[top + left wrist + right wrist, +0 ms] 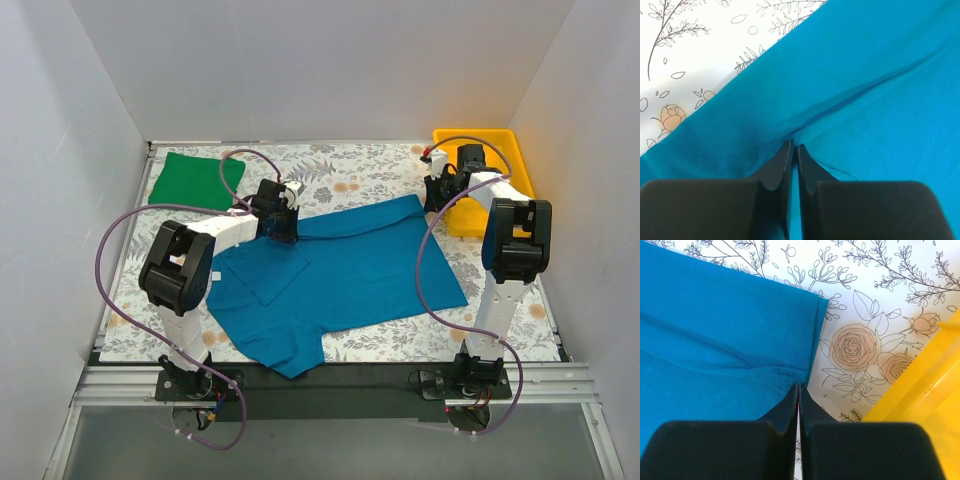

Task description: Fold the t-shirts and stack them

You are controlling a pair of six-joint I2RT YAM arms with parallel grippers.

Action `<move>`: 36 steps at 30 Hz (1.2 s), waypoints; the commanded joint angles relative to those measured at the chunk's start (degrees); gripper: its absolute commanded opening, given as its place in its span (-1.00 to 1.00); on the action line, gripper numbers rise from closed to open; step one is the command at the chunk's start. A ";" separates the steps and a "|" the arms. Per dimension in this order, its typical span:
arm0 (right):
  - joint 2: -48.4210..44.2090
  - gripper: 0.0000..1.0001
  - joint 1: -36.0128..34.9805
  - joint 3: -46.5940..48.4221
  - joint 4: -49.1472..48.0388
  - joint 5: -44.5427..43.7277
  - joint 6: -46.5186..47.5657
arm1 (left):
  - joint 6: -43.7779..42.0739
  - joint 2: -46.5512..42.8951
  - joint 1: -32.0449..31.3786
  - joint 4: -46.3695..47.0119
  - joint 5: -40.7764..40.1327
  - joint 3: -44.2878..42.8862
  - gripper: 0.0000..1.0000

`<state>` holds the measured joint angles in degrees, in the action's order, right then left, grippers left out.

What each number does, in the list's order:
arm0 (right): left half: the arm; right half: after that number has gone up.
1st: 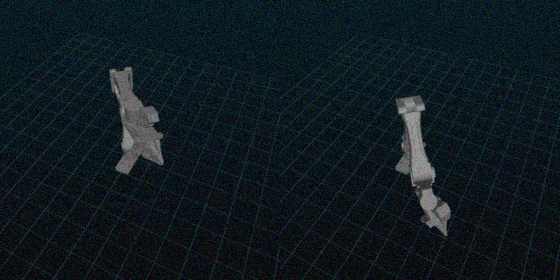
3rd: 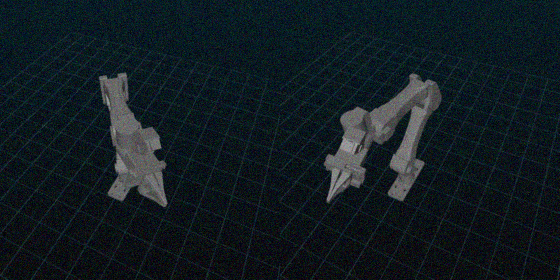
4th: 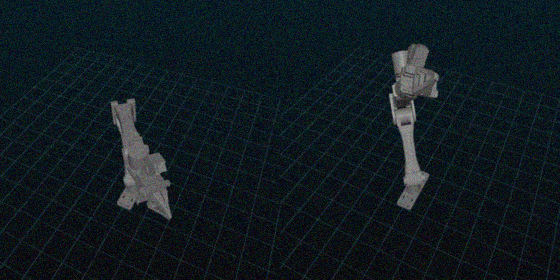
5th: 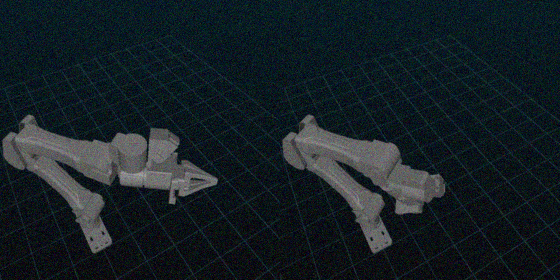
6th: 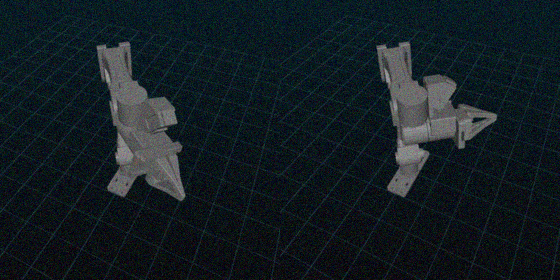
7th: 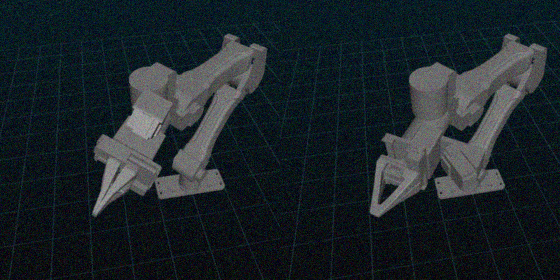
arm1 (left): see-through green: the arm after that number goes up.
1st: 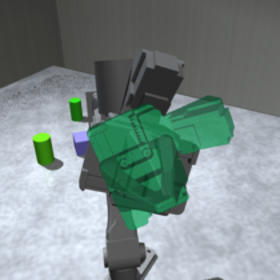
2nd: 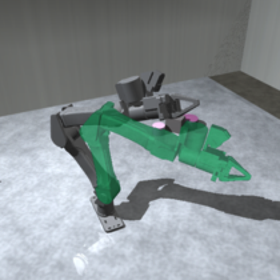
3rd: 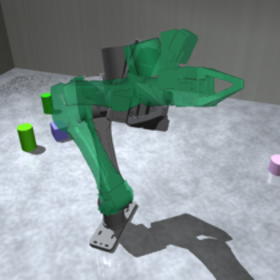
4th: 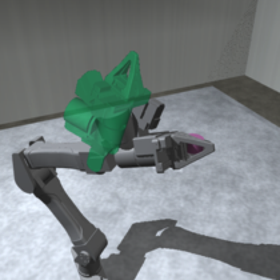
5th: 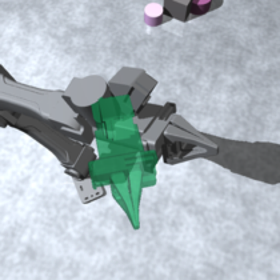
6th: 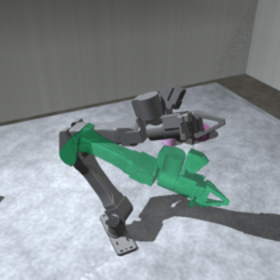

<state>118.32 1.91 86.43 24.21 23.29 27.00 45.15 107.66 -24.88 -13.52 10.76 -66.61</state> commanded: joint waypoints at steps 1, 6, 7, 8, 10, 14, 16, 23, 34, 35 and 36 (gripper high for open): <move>-2.48 -0.97 0.64 0.67 -1.00 0.62 -0.11 | -1.29 -3.24 -0.25 -0.28 -0.75 0.34 -1.00; -2.48 -0.97 0.64 0.75 -1.09 0.09 -0.20 | -1.64 -5.44 -0.25 -0.28 -0.22 2.36 -1.00; -2.48 -0.97 0.64 0.75 -1.09 0.09 -0.20 | -1.64 -5.61 -0.34 -0.28 -0.13 2.62 -1.00; -2.48 -0.97 0.72 0.75 -1.09 0.00 -0.20 | -1.55 -6.05 -0.25 -0.28 0.04 2.80 -1.00; -2.57 -0.97 0.72 0.75 -1.09 -0.09 -0.20 | -1.55 -6.40 -0.25 -0.28 0.31 3.41 -1.00; -2.57 -0.97 0.72 0.75 -1.00 -0.17 -0.20 | -1.46 -6.76 -0.25 -0.28 1.19 3.94 -0.96; -2.66 -0.97 0.64 0.58 -1.09 -0.17 -0.11 | -1.38 -6.85 -0.25 -0.28 1.80 4.03 -0.94; -3.62 -0.97 0.72 -0.65 -1.00 -0.35 0.94 | -0.24 -8.51 -0.25 -0.63 2.86 4.47 -0.80; -8.54 -0.38 0.81 -4.25 -1.09 -0.18 1.91 | 1.08 -21.25 -0.25 1.13 2.16 8.69 -0.43; -8.98 -0.28 0.81 -4.52 -1.00 0.26 1.91 | 1.08 -21.96 -0.25 1.21 2.07 8.95 -0.39; -9.68 -0.24 0.81 -4.87 -1.09 0.44 1.91 | 1.17 -23.53 -0.25 1.30 1.55 9.21 -0.37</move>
<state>112.49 2.31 82.48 23.92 22.68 28.36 46.22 88.53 -24.88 -13.21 12.88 -58.41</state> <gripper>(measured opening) 0.363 0.304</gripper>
